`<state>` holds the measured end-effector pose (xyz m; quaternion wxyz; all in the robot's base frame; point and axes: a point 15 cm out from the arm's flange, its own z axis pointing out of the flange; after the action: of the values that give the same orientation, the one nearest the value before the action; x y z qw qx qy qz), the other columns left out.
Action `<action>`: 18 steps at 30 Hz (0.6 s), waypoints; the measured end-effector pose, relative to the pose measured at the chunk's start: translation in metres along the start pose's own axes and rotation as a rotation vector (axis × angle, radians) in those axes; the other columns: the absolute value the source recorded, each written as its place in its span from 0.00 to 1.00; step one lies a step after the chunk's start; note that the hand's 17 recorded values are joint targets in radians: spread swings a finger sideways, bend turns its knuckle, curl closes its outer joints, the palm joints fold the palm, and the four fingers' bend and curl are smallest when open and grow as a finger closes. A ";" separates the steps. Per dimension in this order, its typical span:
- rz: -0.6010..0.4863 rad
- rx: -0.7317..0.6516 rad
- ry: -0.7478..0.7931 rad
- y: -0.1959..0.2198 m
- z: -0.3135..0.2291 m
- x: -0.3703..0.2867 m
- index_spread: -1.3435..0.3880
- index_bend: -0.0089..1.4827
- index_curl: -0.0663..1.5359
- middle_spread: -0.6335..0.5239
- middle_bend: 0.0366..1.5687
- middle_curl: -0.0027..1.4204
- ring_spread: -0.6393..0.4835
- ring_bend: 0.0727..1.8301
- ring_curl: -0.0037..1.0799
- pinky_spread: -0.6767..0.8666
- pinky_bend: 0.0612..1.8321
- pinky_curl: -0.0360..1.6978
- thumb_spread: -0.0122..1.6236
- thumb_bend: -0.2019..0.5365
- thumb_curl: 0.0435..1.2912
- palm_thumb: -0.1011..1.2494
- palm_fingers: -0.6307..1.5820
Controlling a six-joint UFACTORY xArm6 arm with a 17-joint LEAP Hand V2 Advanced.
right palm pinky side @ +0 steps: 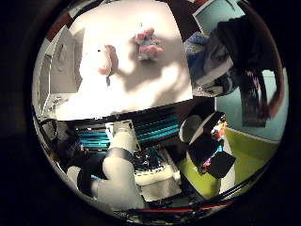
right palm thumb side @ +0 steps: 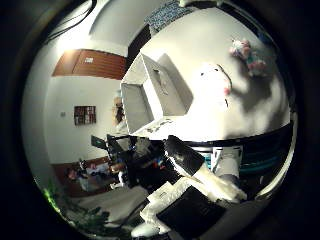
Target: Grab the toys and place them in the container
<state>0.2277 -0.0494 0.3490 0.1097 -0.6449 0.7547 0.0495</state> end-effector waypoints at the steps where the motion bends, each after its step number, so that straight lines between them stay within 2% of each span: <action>1: -0.001 0.005 0.002 -0.001 -0.002 0.000 0.56 0.12 0.22 0.55 0.10 0.22 0.75 0.14 0.21 0.73 0.26 0.16 0.69 0.25 0.23 0.50 0.37; 6: -0.007 -0.003 0.000 -0.016 -0.011 0.003 0.56 0.12 0.22 0.54 0.10 0.22 0.75 0.15 0.22 0.74 0.26 0.16 0.69 0.24 0.23 0.50 0.38; 14: 0.047 -0.078 0.036 -0.084 -0.028 0.047 0.56 0.11 0.22 0.54 0.10 0.22 0.74 0.16 0.22 0.74 0.27 0.16 0.69 0.25 0.24 0.50 0.37; 18: 0.082 -0.104 0.050 -0.110 -0.018 0.074 0.57 0.12 0.22 0.56 0.10 0.22 0.74 0.15 0.22 0.73 0.27 0.17 0.69 0.25 0.24 0.51 0.36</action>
<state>0.3233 -0.1420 0.3569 0.0551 -0.6193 0.7795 0.0767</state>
